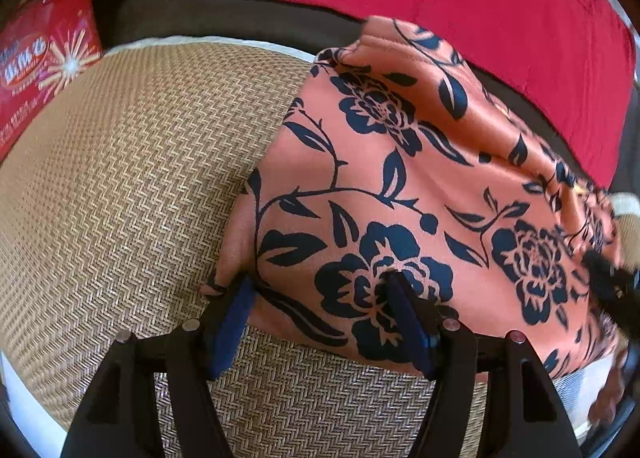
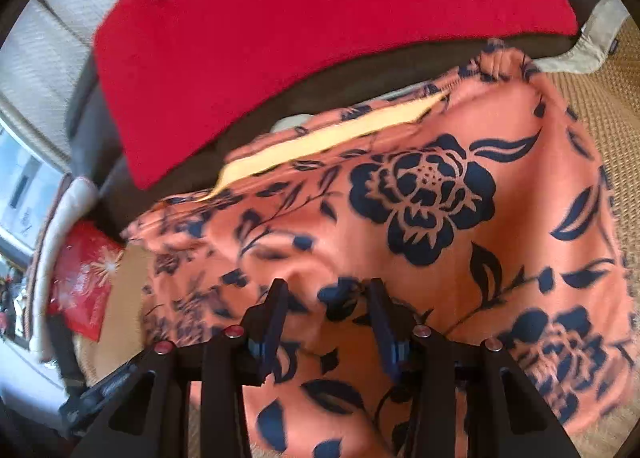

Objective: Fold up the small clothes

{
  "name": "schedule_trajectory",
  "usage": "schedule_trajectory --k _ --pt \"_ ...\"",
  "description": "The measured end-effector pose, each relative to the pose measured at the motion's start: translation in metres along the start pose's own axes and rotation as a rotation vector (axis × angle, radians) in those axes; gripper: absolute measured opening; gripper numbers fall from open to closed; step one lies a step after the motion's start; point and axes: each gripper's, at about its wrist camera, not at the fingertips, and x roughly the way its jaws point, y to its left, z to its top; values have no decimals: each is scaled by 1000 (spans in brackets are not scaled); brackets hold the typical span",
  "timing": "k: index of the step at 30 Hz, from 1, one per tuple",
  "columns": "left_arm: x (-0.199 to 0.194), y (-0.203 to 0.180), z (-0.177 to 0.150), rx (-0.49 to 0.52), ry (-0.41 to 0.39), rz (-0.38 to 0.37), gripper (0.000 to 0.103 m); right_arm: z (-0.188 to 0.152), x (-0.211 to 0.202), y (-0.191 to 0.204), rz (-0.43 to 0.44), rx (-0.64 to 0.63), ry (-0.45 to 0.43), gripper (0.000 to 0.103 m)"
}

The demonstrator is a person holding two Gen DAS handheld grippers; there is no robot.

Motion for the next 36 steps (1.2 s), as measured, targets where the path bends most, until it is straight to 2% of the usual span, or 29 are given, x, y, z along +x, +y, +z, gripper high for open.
schedule_trajectory --k 2,5,7,8,10,13,15,17,20,22,26,30,32,33,34,36 --pt "0 -4 -2 9 -4 6 70 9 6 -9 18 44 -60 44" --pt "-7 8 -8 -27 -19 -24 69 16 0 -23 58 158 -116 45" --pt "-13 10 -12 -40 -33 -54 69 13 -15 -30 118 213 -133 50" --pt "-17 12 -14 -47 -40 -79 69 10 -24 -31 160 219 -132 51" --pt "-25 14 -20 -74 -38 -158 69 -1 -45 -35 224 223 -135 64" --pt "-28 17 -32 -127 1 -220 69 -16 -75 -41 274 227 -160 67" --pt "-22 14 -43 -162 49 -250 69 -25 -84 -43 304 227 -148 67" --pt "-18 14 -51 -193 79 -283 69 -36 -87 -47 284 263 -104 67" --pt "-15 14 -65 -254 99 -344 69 -62 -92 -66 315 379 -41 67" --pt "-6 19 -67 -323 124 -398 69 -80 -93 -83 373 471 -35 67" --pt "3 29 -60 -416 101 -442 69 -92 -81 -102 296 599 -10 67" --pt "19 39 -49 -537 79 -519 69 -75 -67 -115 263 659 -69 67" --pt "23 46 -45 -587 64 -544 67 -68 -59 -119 280 689 -123 67" --pt "25 47 -45 -611 52 -550 59 -66 -55 -121 292 717 -164 67" --pt "25 56 -40 -613 48 -543 42 -64 -53 -121 291 723 -187 66" --pt "25 58 -35 -586 40 -499 20 -57 -52 -116 266 690 -246 65"
